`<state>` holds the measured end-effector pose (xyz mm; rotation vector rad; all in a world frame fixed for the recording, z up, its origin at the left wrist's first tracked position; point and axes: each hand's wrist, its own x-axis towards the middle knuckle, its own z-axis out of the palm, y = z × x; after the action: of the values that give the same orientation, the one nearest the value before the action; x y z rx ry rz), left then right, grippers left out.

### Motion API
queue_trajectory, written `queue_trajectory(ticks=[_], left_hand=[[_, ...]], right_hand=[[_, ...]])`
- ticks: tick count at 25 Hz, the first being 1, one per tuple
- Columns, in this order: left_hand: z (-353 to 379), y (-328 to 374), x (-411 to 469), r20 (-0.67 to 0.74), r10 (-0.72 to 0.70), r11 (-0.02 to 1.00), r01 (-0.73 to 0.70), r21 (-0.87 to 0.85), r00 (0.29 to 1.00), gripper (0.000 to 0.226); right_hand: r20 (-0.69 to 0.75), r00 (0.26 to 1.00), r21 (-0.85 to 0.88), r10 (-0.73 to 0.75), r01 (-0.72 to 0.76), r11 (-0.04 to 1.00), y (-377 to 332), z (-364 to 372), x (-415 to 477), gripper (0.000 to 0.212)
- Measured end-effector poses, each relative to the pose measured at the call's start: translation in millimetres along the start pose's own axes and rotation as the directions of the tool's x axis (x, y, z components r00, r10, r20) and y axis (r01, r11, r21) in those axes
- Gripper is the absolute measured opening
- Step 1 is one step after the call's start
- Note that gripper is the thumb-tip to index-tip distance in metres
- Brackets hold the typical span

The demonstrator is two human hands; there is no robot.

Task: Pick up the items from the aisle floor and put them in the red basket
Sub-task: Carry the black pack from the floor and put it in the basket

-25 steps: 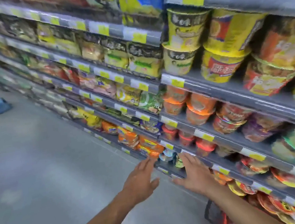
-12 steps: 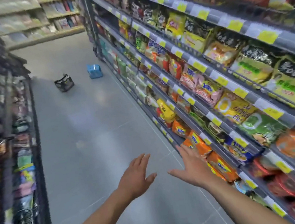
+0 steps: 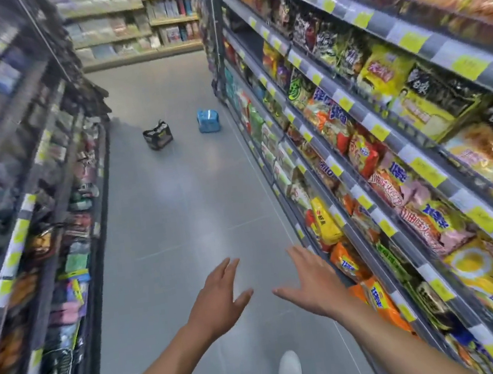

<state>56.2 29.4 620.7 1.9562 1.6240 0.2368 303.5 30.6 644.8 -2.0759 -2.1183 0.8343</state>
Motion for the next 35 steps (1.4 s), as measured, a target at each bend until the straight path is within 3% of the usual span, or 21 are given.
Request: queue_trajectory(ticks=[13, 24, 27, 33, 35], left_hand=[[-121.5, -58.4, 170.6, -0.198, -0.177, 0.981, 0.157, -0.110, 0.964, 0.077], [-317.9, -153.2, 337.4, -0.295, -0.070, 0.986, 0.021, -0.167, 0.953, 0.077], [-348.8, -168.4, 374.6, -0.326, -0.029, 0.987, -0.025, -0.160, 0.945, 0.077], [-400.3, -207.1, 467.0, -0.305, -0.052, 0.986, 0.001, -0.166, 0.951, 0.078], [-414.8, -218.0, 504.9, -0.309, -0.057, 0.986, 0.004, -0.169, 0.949, 0.080]], right_hand=[[0.059, 0.976, -0.045, -0.209, 0.212, 0.976, -83.9, -75.4, 254.4, 0.108], [-0.103, 0.974, 0.102, -0.201, 0.212, 0.972, -237.9, -160.8, 429.2, 0.117], [-0.117, 0.968, 0.103, -0.222, 0.234, 0.967, -251.2, -174.2, 461.3, 0.108], [-0.077, 0.962, -0.013, -0.263, 0.263, 0.965, -271.9, -217.0, 573.3, 0.110], [-0.115, 0.944, 0.017, -0.309, 0.313, 0.950, -277.2, -233.4, 627.0, 0.113]])
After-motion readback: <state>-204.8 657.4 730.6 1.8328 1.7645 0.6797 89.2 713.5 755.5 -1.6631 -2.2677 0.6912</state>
